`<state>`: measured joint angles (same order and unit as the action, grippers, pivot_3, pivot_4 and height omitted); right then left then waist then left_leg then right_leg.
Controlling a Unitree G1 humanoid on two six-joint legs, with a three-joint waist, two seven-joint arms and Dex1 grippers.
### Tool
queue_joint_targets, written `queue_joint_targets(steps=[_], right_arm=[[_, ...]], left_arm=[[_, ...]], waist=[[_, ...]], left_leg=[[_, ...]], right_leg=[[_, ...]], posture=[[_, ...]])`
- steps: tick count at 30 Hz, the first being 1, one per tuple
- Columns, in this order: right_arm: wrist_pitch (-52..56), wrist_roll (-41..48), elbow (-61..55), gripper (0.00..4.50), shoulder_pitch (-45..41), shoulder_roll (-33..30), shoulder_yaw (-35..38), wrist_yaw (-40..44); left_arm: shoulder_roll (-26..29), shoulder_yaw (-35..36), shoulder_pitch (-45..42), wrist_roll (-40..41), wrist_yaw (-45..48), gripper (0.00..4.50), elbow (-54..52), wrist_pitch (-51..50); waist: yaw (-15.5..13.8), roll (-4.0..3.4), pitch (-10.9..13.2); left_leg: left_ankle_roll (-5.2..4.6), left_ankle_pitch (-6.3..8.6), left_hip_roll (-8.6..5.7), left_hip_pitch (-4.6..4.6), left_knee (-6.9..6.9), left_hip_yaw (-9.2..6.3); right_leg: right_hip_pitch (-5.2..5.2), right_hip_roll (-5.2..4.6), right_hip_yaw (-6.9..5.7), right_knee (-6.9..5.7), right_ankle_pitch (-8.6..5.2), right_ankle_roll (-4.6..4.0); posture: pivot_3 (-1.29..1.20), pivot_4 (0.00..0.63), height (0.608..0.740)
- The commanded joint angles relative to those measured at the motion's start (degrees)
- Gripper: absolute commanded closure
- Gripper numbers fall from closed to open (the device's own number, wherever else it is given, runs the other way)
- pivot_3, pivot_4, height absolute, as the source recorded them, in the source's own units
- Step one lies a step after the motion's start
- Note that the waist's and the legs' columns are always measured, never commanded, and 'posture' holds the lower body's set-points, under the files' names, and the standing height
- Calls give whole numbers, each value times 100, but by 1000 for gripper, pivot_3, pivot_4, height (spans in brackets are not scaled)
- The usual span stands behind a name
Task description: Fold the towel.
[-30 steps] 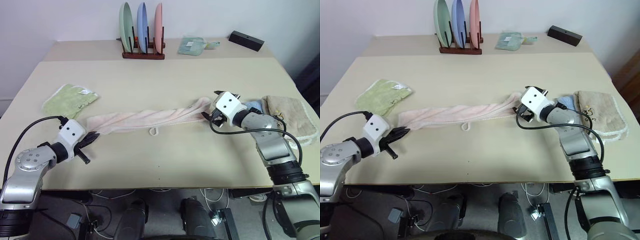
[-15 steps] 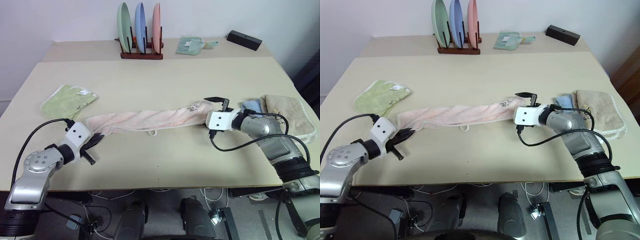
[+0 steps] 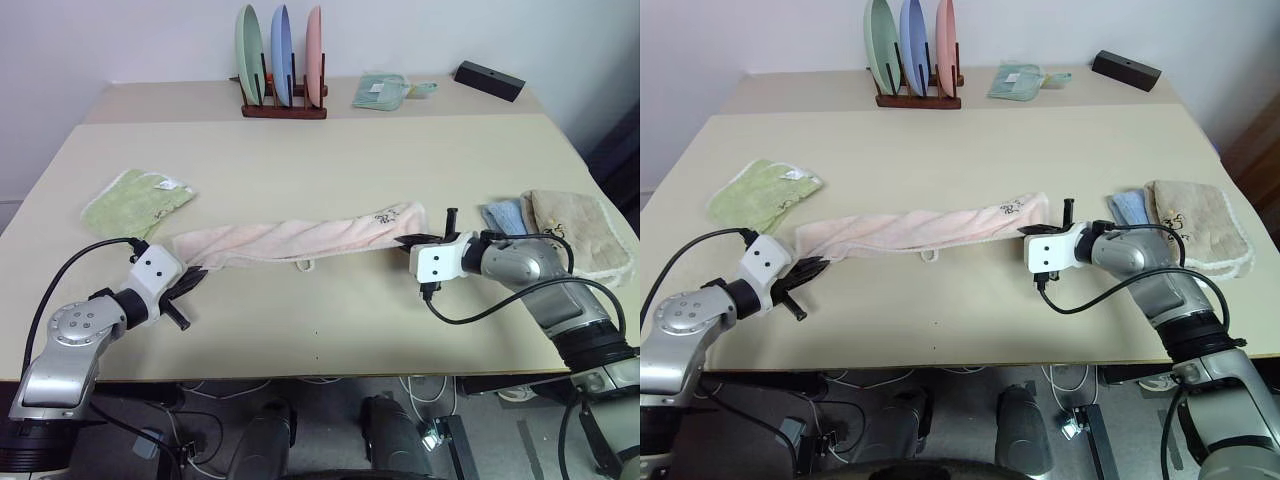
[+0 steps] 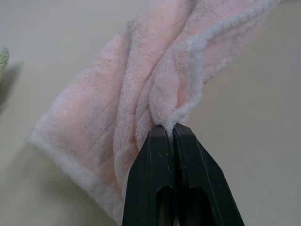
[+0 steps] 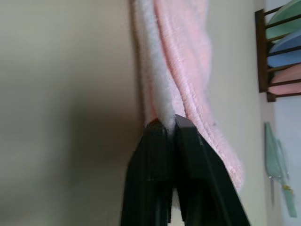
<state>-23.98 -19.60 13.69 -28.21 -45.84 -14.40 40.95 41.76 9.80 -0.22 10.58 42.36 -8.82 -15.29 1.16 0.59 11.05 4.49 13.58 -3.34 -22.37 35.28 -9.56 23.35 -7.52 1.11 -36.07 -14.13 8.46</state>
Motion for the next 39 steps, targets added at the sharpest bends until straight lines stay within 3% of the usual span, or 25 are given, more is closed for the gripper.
queue_joint_targets(steps=[1, 4, 13, 17, 22, 26, 32, 39], right_arm=[[25, 71, -164, 4449, -133, -167, 296, -42], [110, 27, 103, 4449, -549, -188, 475, -270], [13, -1259, 2633, 4449, -3893, -277, 308, -2356], [-123, -1219, 2933, 4449, -4482, -301, 330, -2544], [-143, -414, 2033, 4449, -3743, -359, 535, -1646], [559, 848, 233, 4449, -1905, -549, 773, -214], [2075, 2016, -1777, 4449, 600, -1146, 1245, 1138], [3453, 2931, -3070, 4449, 2226, -1800, 2083, 1889]], left_arm=[[127, -1, -82, -61, 133, 4500, 32, 281], [120, -97, -766, -76, 232, 4500, 472, 553], [-605, -138, -6137, -668, -1441, 4500, 4649, 2147], [-390, -214, -7133, -782, -1398, 4500, 5890, 2822], [-110, -231, -6517, -631, -687, 4500, 5837, 2980], [127, -123, -4619, -171, 180, 4500, 4285, 2357], [763, 307, -1806, 473, 988, 4500, 1839, 1085], [1253, 1096, 416, 1226, 1413, 4500, -187, -302]], waist=[[0, 0, 0], [-15, -1, 2], [5, 28, 16], [204, 25, 9], [373, 18, 8], [451, 17, 8], [392, 12, 14], [161, 12, 14]], left_leg=[[0, 0, 0, 0, 0, 0], [0, 0, 0, 1, 0, 0], [16, -36, -3, -21, -2, -4], [40, -48, -4, -77, -22, 18], [14, -33, 3, -81, -30, 81], [12, -33, 9, -92, -13, 84], [-20, -15, 15, -97, 36, 85], [-30, -9, 25, -69, 73, 112]], right_leg=[[0, 0, 0, 0, 0, 0], [0, 0, 0, -1, 0, -1], [17, 3, -4, 7, 28, -8], [85, -9, -3, 8, 19, 8], [109, -21, -2, 4, 10, 21], [115, -20, -3, -12, 11, 20], [119, -16, 2, -39, 23, 7], [79, -11, 19, -39, 30, -7]], posture=[[0, 150, 740], [0, 150, 740], [0, 150, 740], [0, 150, 740], [0, 150, 740], [0, 150, 740], [0, 150, 740], [0, 150, 740]])
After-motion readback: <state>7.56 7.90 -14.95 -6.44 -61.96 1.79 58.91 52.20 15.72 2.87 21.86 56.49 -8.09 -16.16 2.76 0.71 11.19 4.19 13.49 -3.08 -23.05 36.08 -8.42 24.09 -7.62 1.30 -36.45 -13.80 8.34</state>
